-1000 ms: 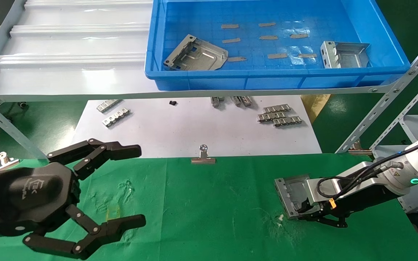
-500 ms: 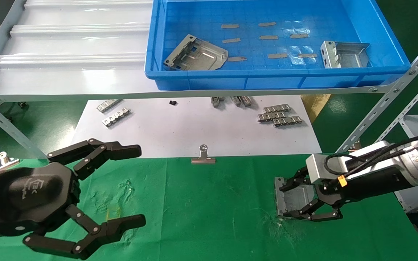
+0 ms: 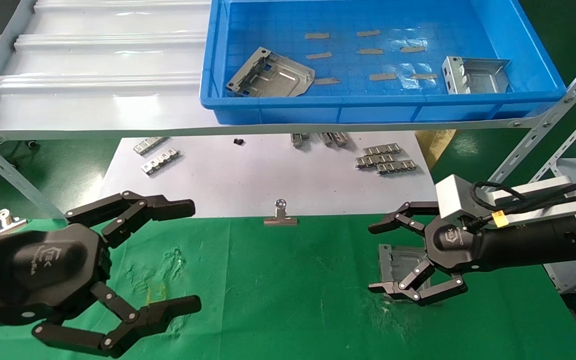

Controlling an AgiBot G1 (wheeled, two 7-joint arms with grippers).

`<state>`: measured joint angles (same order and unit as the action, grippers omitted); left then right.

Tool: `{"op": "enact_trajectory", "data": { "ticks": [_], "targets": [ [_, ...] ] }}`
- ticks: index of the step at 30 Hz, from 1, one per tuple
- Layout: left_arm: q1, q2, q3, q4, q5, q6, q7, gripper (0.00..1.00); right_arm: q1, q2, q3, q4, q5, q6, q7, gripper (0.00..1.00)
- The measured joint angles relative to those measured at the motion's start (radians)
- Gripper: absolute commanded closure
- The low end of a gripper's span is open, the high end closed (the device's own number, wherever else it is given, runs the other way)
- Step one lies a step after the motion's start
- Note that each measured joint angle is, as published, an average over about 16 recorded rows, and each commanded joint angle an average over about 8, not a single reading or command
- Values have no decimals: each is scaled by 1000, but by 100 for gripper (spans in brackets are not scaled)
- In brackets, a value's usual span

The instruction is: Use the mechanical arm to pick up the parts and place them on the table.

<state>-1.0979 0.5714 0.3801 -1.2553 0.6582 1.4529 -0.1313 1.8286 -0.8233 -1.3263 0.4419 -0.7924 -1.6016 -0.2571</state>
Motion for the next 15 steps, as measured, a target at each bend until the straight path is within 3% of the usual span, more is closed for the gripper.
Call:
{"op": "enact_trajectory", "data": {
  "ticks": [8, 15],
  "targets": [
    [0, 0, 0, 0, 0, 0, 0, 0, -33, 7, 45, 33, -1, 6, 15, 0],
    [0, 0, 0, 0, 0, 0, 0, 0, -101, 25, 140, 108, 3, 15, 55, 0]
  ]
}}
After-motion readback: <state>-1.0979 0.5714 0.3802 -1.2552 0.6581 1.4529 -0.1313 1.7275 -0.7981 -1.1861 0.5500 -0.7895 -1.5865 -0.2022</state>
